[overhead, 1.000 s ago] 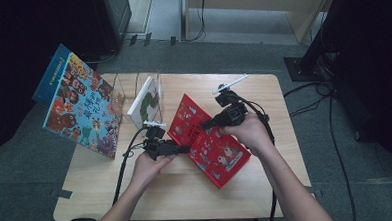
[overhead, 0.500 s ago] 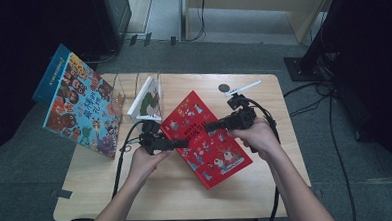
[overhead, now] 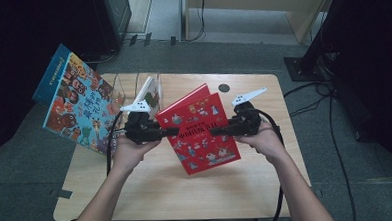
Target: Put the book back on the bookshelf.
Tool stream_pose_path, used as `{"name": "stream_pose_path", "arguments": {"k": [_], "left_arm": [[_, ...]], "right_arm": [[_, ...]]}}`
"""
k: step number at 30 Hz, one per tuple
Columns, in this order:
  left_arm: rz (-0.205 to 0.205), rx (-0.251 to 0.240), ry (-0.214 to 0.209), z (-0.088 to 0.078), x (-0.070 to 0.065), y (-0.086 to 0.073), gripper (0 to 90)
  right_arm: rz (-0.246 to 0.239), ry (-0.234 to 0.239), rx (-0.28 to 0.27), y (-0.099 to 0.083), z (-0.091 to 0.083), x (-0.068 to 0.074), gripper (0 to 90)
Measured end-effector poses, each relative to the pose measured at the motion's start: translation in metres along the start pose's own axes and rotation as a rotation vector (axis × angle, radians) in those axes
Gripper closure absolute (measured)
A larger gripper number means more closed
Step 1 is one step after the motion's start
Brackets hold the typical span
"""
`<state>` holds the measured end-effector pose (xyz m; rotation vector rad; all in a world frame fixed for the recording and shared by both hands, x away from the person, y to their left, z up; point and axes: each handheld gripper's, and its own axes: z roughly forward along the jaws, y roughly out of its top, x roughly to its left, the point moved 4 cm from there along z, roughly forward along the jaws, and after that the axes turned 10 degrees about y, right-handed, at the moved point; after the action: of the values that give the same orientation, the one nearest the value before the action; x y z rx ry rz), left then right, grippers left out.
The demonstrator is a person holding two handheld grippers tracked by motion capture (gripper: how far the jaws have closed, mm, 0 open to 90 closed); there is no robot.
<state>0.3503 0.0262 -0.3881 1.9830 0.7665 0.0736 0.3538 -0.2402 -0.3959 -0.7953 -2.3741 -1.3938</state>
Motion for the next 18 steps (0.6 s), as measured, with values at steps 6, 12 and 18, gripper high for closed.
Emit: {"name": "stream_pose_path", "arguments": {"k": [6,12,18], "left_arm": [[0.049,-0.013,-0.037,-0.017,-0.003,0.011,79.2],[0.082,-0.01,-0.031,-0.023,-0.008,0.014,81.2],[0.113,-0.031,-0.035,-0.024,-0.011,0.019,81.2]], "right_arm": [[-0.064,-0.073,-0.056,0.004,-0.003,-0.002,55.9],[-0.111,-0.166,-0.141,0.001,-0.008,-0.007,46.2],[-0.153,-0.068,-0.203,0.006,-0.002,-0.005,50.7]]}}
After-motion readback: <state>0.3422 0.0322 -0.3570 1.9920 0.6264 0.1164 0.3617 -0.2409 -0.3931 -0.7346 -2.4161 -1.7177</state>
